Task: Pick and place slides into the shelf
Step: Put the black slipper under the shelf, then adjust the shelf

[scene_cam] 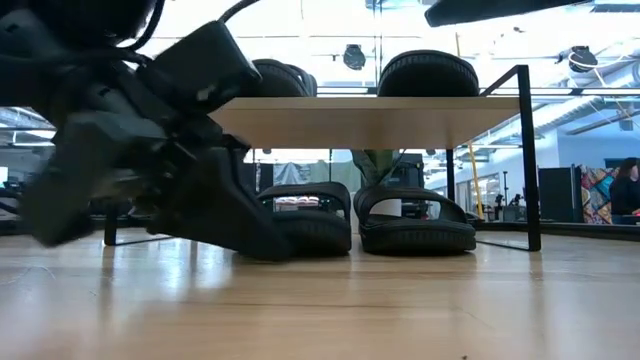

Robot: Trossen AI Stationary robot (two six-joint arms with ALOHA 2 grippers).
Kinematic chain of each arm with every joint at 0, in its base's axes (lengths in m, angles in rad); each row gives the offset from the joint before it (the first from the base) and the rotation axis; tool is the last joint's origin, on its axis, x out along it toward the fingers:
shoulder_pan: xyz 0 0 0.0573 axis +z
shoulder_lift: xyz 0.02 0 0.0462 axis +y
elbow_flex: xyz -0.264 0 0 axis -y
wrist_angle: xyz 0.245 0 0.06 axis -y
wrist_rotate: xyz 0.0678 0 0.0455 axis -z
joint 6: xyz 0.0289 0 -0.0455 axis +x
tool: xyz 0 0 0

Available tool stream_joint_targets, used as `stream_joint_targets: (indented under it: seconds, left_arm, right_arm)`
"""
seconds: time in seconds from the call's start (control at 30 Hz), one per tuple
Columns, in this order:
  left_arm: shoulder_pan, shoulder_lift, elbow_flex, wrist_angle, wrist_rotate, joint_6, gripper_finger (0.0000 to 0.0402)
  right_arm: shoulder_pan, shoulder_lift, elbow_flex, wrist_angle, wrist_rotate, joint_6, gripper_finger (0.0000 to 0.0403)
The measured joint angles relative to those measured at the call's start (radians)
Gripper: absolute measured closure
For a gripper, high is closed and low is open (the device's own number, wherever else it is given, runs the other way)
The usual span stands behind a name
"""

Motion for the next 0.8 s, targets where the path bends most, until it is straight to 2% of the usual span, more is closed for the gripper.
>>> stream_joint_targets:
  seconds: [0.17, 0.23, 0.3, 0.37, 0.53, 0.7, 0.8]
  left_arm:
    - [-0.043, -0.054, 0.000, -0.023, 0.075, 0.068, 0.0401]
    - [-0.073, -0.105, -0.002, -0.061, 0.087, 0.108, 0.0401]
    - [-0.108, -0.172, 0.000, -0.126, 0.061, 0.135, 0.0401]
    - [-0.154, -0.256, -0.001, -0.227, -0.054, 0.148, 0.0401]
    - [-0.250, -0.466, 0.000, -0.469, -0.316, 0.117, 0.0401]
    - [-0.319, -0.638, 0.000, -0.800, -0.515, -0.062, 0.0401]
    - [-0.367, -0.715, -0.001, -1.010, -0.597, -0.202, 0.0401]
  right_arm:
    - [0.005, 0.000, -0.001, 0.003, -0.066, -0.021, 0.0403]
    - [0.020, -0.003, -0.001, 0.004, -0.023, -0.043, 0.0403]
    - [0.046, -0.022, -0.001, -0.004, 0.075, -0.058, 0.0403]
    - [0.073, -0.059, 0.002, -0.017, 0.148, -0.062, 0.0403]
    - [0.162, -0.167, 0.003, -0.102, 0.252, -0.050, 0.0403]
    - [0.224, -0.261, 0.003, -0.275, 0.415, 0.019, 0.0402]
    - [0.250, -0.323, 0.003, -0.432, 0.426, 0.128, 0.0391]
